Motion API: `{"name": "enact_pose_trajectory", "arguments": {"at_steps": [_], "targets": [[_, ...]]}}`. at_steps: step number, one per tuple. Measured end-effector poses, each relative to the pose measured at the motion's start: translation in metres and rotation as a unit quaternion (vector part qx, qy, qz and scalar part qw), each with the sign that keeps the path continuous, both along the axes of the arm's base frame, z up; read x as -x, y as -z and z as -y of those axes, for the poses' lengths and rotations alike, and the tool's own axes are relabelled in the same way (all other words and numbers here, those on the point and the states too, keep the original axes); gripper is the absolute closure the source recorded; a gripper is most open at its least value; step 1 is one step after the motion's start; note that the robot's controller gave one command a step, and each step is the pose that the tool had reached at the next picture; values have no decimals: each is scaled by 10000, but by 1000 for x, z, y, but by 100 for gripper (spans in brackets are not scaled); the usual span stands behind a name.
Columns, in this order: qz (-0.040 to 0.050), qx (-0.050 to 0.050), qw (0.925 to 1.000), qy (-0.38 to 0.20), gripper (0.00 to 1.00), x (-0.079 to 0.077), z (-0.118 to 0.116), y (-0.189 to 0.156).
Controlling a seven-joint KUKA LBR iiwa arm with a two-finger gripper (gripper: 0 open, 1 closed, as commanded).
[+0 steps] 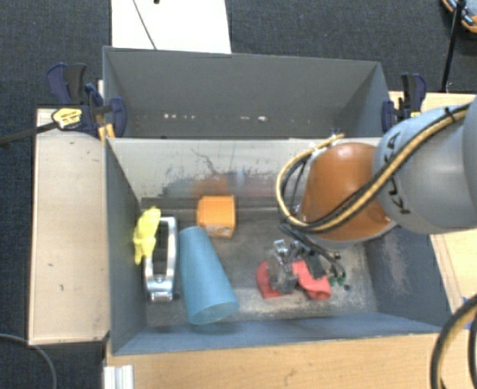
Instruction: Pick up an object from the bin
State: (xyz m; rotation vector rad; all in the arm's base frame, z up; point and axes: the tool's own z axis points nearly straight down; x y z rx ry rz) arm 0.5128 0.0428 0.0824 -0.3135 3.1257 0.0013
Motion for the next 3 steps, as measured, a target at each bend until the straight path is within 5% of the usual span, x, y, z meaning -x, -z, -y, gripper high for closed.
{"name": "enact_pose_trajectory", "arguments": {"at_steps": [1,2,3], "targets": [[0,0,10000,14,0,0,0,0],[-1,-1,10000,32,100,0,0,0],[-2,-1,10000,44,0,0,0,0]]}}
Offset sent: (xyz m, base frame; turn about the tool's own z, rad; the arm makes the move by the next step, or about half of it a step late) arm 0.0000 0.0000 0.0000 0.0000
